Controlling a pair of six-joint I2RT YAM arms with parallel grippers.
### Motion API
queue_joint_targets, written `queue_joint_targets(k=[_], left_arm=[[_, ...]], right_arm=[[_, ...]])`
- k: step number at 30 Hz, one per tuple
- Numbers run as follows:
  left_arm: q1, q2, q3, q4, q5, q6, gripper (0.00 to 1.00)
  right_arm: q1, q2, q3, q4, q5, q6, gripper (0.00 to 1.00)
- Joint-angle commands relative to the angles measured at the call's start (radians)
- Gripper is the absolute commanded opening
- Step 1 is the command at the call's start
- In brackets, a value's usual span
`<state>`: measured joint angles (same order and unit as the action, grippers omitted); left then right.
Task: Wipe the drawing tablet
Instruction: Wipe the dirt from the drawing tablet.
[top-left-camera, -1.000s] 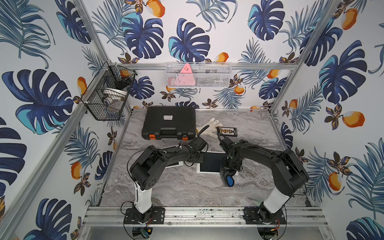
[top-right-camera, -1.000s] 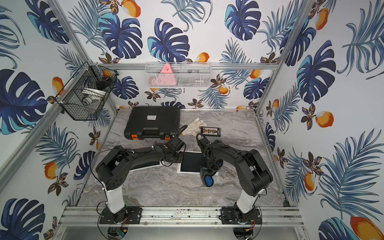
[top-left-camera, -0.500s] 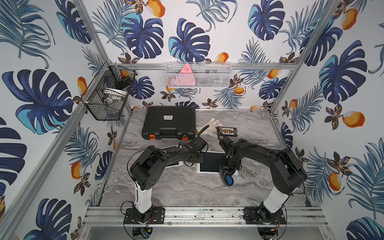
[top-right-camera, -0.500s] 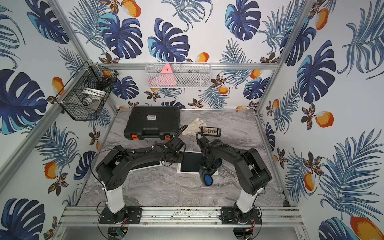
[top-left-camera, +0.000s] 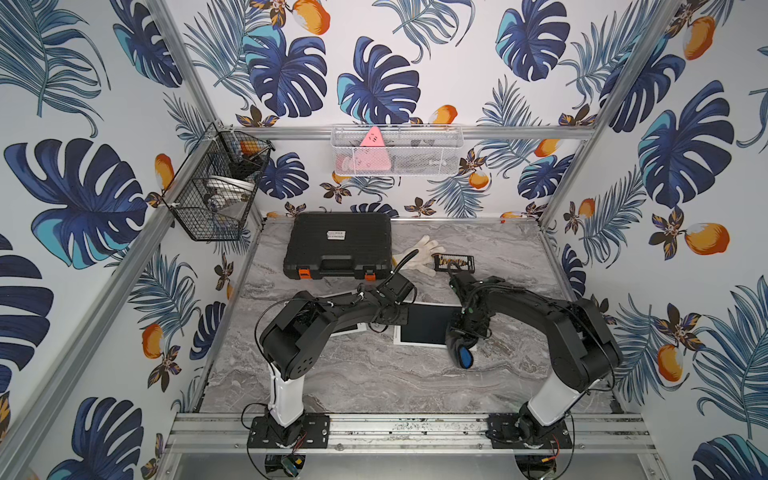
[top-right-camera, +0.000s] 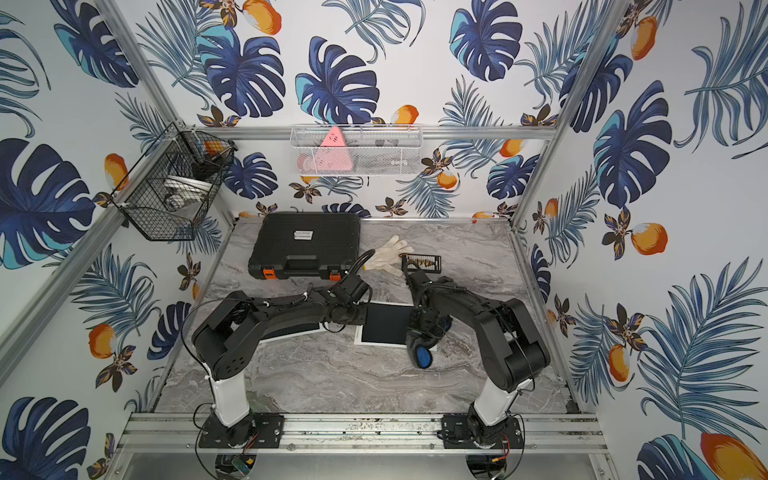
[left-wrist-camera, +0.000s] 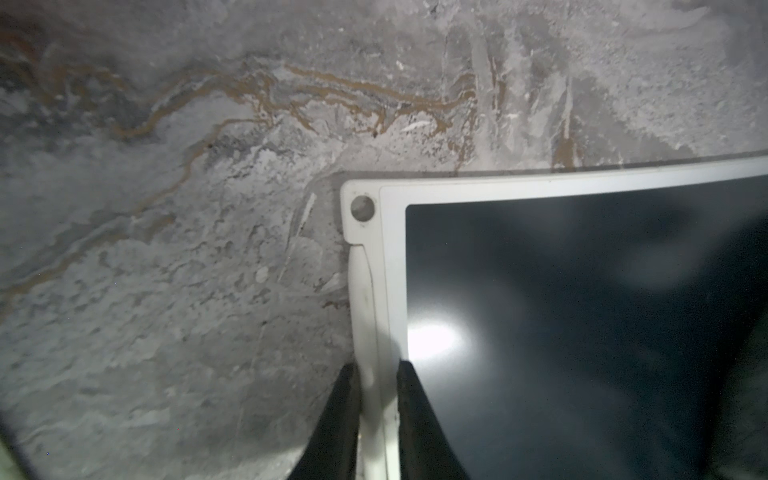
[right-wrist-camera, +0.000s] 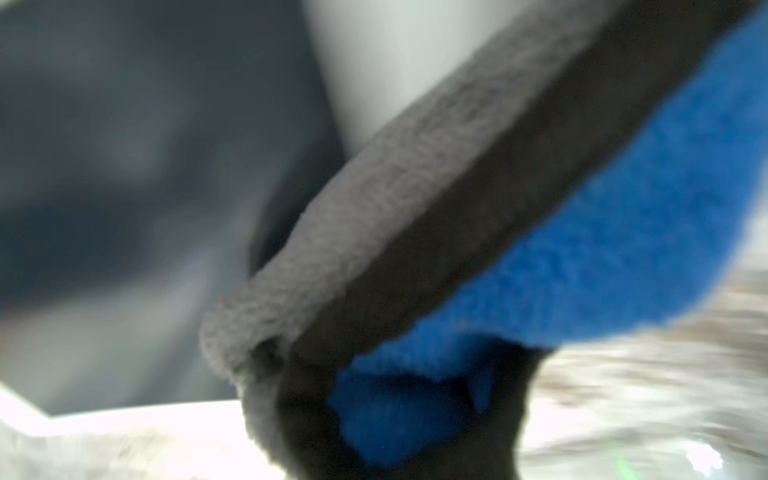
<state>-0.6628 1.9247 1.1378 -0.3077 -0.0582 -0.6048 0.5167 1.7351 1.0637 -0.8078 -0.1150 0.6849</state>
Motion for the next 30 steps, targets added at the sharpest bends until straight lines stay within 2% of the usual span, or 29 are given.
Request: queue_joint_targets(k=[1,3,5,8,11,15,17,20,24,30], left_arm=[[0.004,0.079,-0.05,-0.337,-0.045,0.026,0.2],[0.006,0.079,-0.051,-0.335,-0.044,0.027,0.2],[0.005,0.079,-0.055,-0.334,-0.043,0.027,0.2],[0.006,0.079,-0.059,-0.333,-0.043,0.027,0.2],[0.007,0.077,-0.062,-0.33,-0.043,0.028,0.2],[0.008,0.076,-0.067,-0.324,-0.037,0.028,0.2],[0.008,0.073,-0.071,-0.321,-0.033,0.028,0.19],[0.01,0.066,-0.08,-0.315,-0.027,0.028,0.19],[0.015,0.06,-0.098,-0.302,-0.015,0.027,0.19],[0.021,0.059,-0.105,-0.301,-0.01,0.036,0.19]], right_arm=[[0.019,0.04,0.036,-0.001,-0.001,0.049,0.0],[-0.045,0.045,0.026,-0.005,-0.001,0.022,0.0],[-0.181,0.02,-0.018,0.0,-0.019,-0.021,0.0],[-0.314,-0.031,-0.047,-0.024,0.002,-0.09,0.0],[-0.3,-0.049,-0.032,-0.037,0.007,-0.11,0.0],[-0.116,0.016,0.038,-0.001,-0.022,-0.037,0.0],[-0.067,0.066,0.095,0.028,-0.047,-0.005,0.0],[-0.088,0.109,0.131,0.076,-0.089,0.014,0.0],[-0.196,0.128,0.168,0.052,-0.09,-0.035,0.0],[-0.304,0.079,0.154,-0.042,-0.006,-0.105,0.0]])
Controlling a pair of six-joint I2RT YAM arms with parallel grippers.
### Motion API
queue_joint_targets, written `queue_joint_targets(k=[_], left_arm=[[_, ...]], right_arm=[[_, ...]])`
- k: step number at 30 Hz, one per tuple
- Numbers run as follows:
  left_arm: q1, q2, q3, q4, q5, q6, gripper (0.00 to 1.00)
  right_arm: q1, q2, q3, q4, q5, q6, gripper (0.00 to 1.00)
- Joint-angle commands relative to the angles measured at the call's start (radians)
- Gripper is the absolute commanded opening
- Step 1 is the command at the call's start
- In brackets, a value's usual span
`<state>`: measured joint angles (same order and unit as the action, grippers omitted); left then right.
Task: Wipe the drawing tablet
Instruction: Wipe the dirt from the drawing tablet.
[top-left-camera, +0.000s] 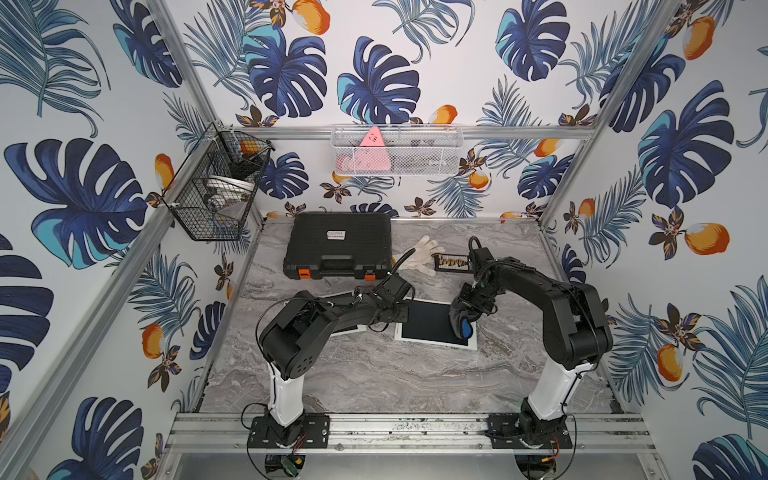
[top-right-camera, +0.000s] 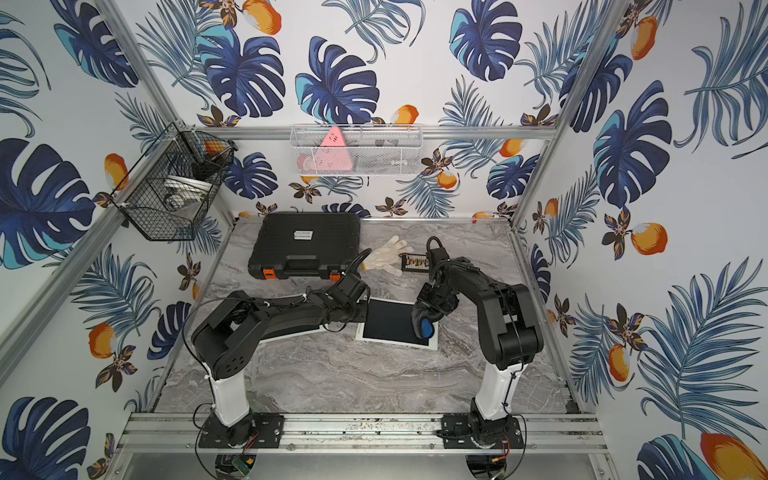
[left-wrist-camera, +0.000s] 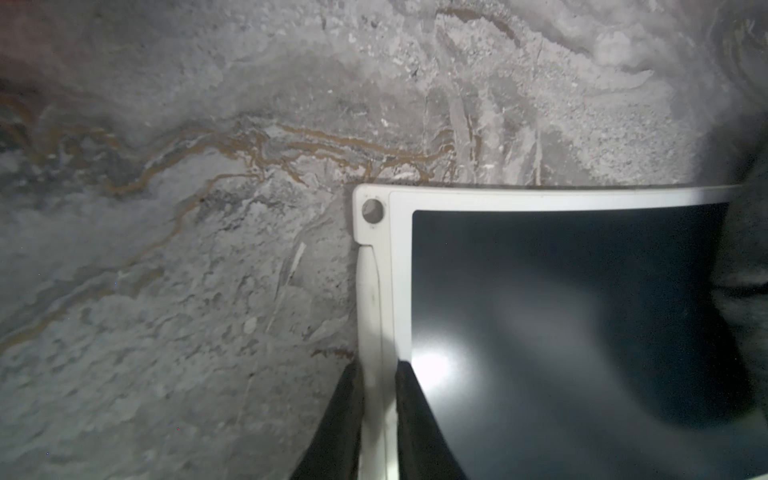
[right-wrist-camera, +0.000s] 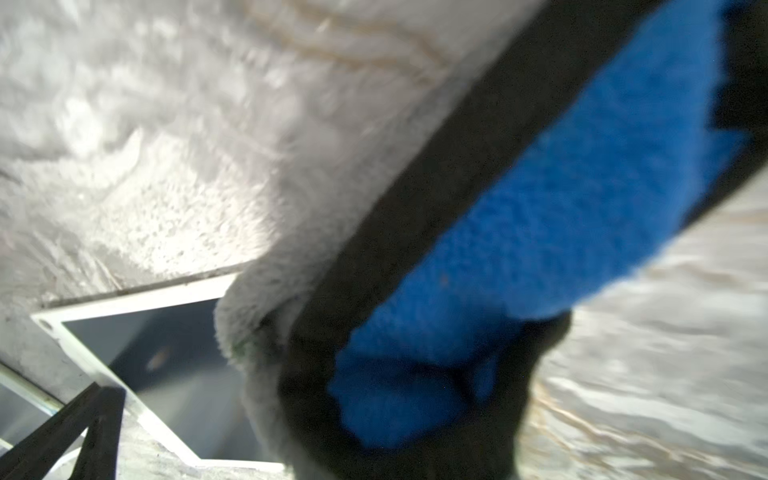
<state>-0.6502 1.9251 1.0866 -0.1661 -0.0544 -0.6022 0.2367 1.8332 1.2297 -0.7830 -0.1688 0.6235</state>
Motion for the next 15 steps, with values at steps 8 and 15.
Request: queue_joint_targets(k=[8,15], left_arm=[[0.012,0.054,-0.068,-0.414,0.034,0.05,0.19],[0.015,0.054,-0.085,-0.4,0.084,0.069,0.18]], right_arm=[[0.079,0.068,0.039,-0.043,0.052,-0.036,0.0],[0.24,0.24,0.204,-0.019,-0.01,0.018,0.0]])
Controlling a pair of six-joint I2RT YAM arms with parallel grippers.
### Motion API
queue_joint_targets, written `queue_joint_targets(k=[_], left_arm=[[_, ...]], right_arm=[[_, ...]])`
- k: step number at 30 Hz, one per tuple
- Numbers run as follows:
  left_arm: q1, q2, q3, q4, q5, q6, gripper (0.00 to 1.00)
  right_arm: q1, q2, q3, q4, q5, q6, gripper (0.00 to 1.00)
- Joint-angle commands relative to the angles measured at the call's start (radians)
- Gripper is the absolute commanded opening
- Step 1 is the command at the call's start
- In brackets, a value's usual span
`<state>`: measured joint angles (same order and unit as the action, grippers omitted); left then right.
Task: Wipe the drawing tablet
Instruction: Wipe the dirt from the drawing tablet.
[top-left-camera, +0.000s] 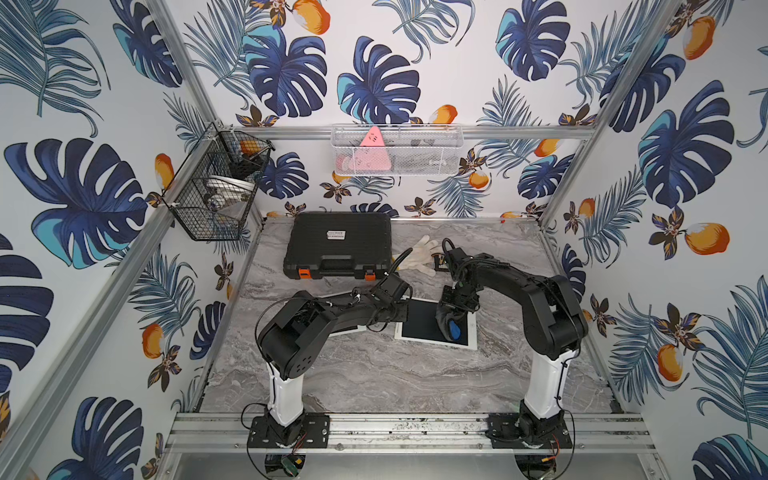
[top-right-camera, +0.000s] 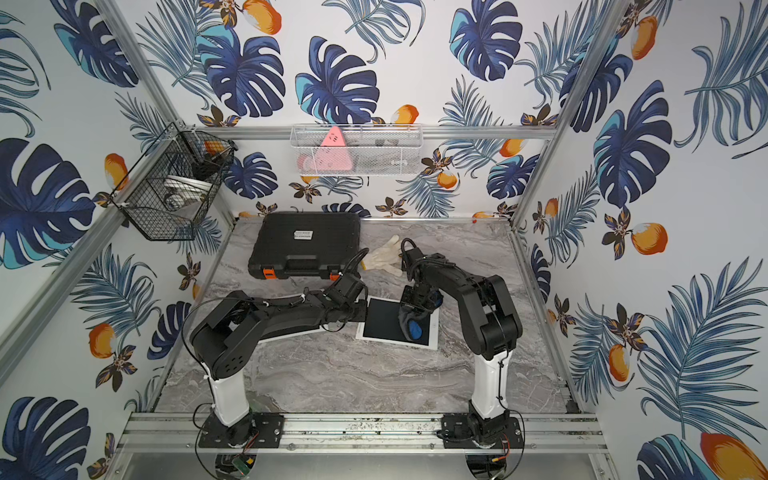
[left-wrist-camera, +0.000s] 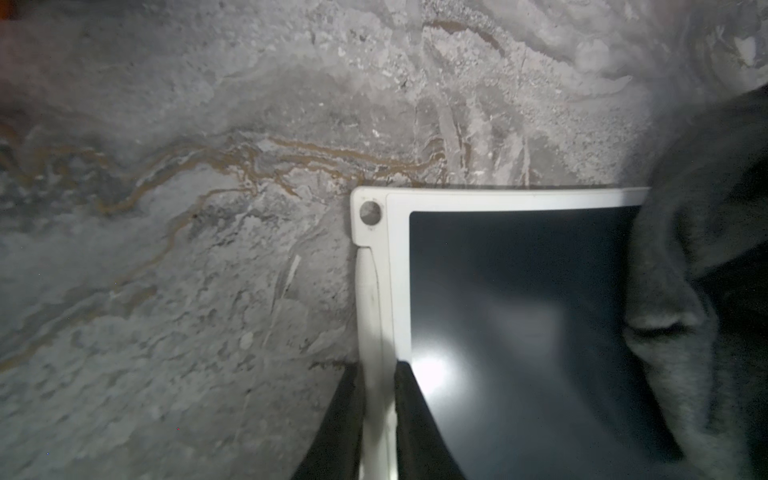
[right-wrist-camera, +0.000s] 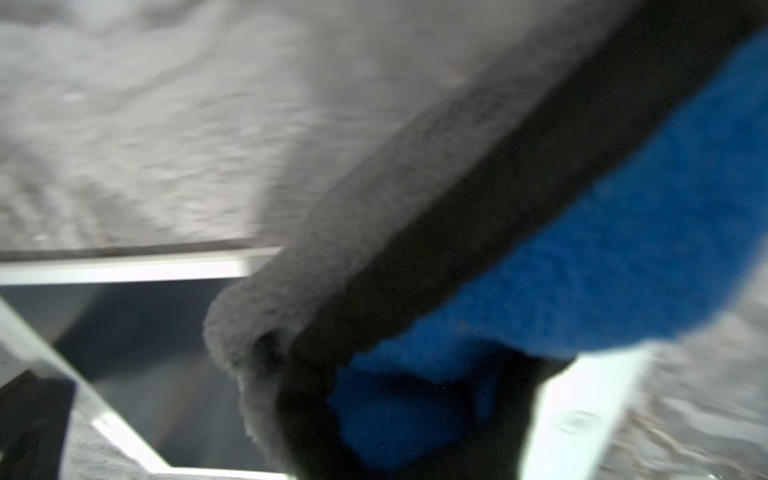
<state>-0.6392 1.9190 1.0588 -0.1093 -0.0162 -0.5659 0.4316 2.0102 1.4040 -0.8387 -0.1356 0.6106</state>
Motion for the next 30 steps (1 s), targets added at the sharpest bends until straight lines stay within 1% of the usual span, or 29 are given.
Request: queue_joint_targets(k=[1,10,14,15,19,23,26,30], left_arm=[[0.003,0.06,-0.058,-0.458,0.05,0.032,0.18],[0.012,0.057,-0.083,-0.441,0.078,0.022,0.17],[0.013,0.057,-0.085,-0.442,0.078,0.014,0.17],[0.014,0.057,-0.085,-0.444,0.075,0.013,0.17],[0.015,0.072,-0.07,-0.469,0.059,0.008,0.16],[0.015,0.089,-0.054,-0.491,0.031,0.003,0.16],[0.014,0.097,-0.05,-0.5,0.018,0.001,0.16],[0.015,0.097,-0.046,-0.503,0.016,0.003,0.16]], right_arm=[[0.065,0.085,0.051,0.043,-0.059,0.038,0.0],[0.147,0.231,0.204,0.121,-0.196,0.107,0.0],[0.156,0.264,0.22,0.169,-0.262,0.147,0.0],[0.154,0.268,0.219,0.169,-0.259,0.152,0.0],[0.115,0.225,0.192,0.099,-0.193,0.124,0.0],[0.039,0.125,0.106,0.023,-0.119,0.07,0.0],[-0.048,0.053,0.015,-0.037,-0.057,0.017,0.0],[-0.162,-0.062,-0.138,-0.055,0.022,-0.042,0.0]])
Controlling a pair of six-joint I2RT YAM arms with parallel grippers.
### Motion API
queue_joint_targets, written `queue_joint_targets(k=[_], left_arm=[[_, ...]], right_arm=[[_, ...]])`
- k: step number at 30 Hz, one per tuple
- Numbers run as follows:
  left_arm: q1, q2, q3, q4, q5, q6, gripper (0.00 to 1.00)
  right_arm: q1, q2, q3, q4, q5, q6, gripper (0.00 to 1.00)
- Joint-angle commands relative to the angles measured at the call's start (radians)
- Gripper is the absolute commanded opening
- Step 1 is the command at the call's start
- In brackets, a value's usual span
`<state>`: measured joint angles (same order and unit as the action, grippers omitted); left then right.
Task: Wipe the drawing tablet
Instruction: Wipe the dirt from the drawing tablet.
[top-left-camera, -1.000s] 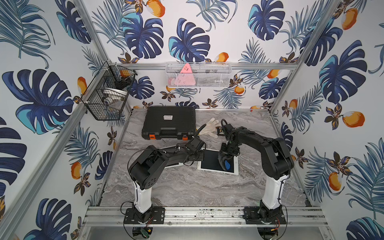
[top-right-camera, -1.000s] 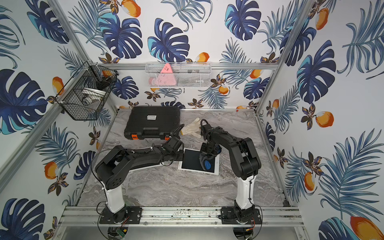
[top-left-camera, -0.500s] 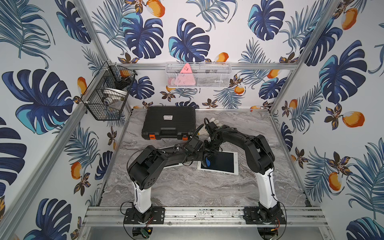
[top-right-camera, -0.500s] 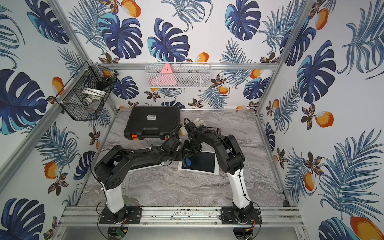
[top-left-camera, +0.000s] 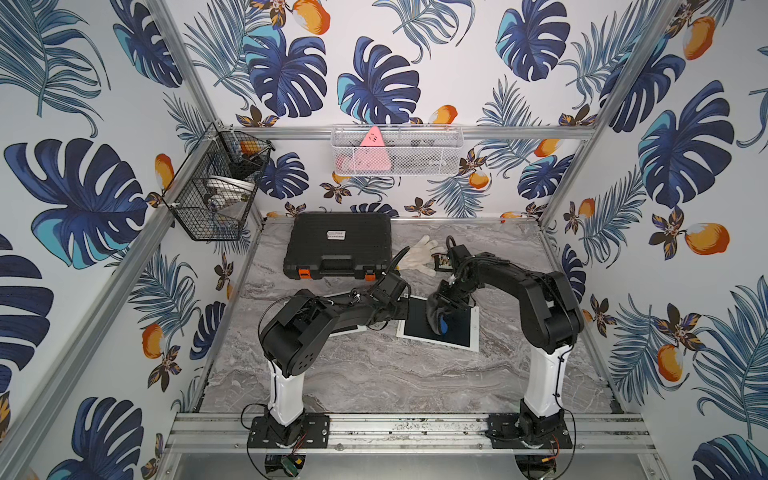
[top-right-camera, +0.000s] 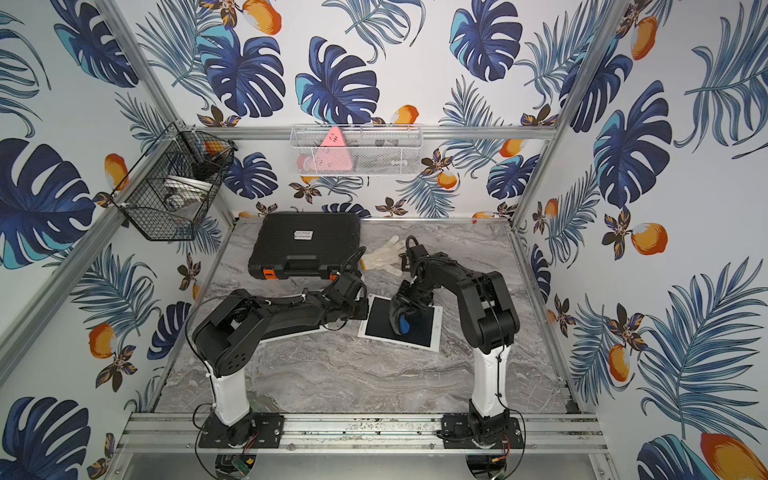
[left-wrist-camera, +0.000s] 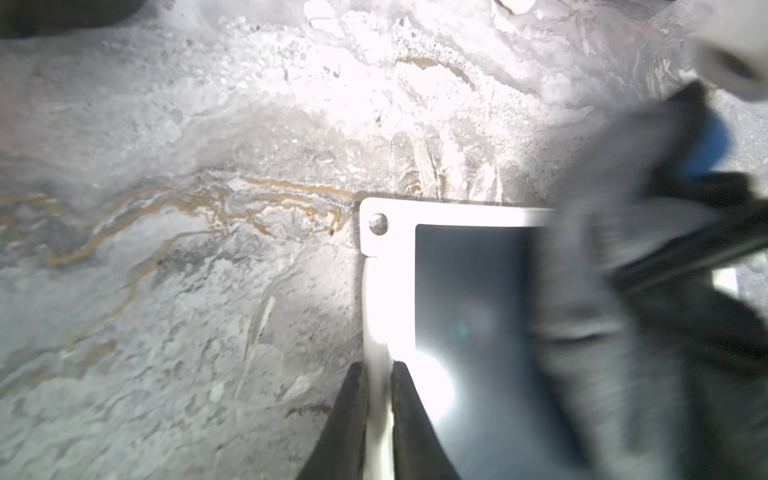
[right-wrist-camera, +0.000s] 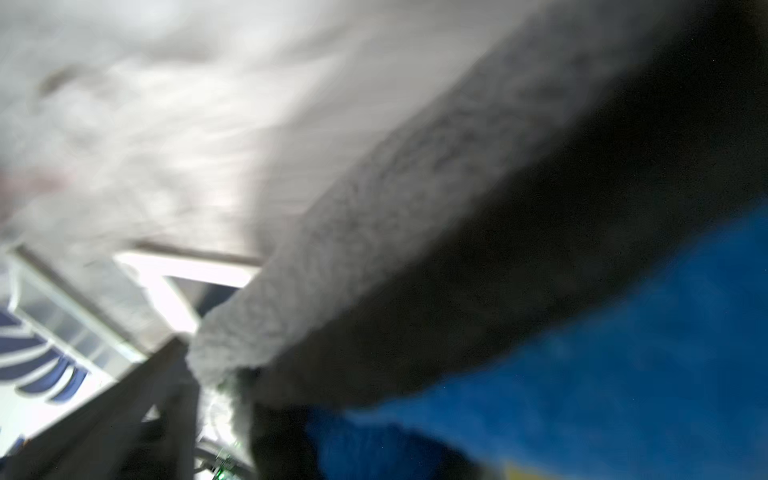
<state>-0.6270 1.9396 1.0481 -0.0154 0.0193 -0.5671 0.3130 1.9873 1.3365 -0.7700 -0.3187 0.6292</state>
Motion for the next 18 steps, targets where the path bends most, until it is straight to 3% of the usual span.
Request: queue_joint_targets(k=[1,4,7,12,18], left_arm=[[0.002,0.076,-0.034,-0.597,-0.019,0.004,0.16],[0.001,0.075,-0.03,-0.597,-0.013,0.008,0.16],[0.003,0.073,-0.028,-0.597,-0.007,0.01,0.16],[0.002,0.073,-0.03,-0.597,0.006,0.01,0.16],[0.003,0.069,-0.04,-0.596,0.018,0.004,0.16]], right_arm=[[-0.057,-0.061,-0.095,-0.124,0.224,-0.072,0.0],[-0.047,-0.12,-0.151,-0.118,0.248,-0.081,0.0],[0.062,-0.146,-0.154,-0.087,0.227,-0.023,0.0],[0.281,-0.039,-0.048,0.011,0.146,0.115,0.0],[0.333,0.086,0.071,0.077,0.035,0.183,0.0]])
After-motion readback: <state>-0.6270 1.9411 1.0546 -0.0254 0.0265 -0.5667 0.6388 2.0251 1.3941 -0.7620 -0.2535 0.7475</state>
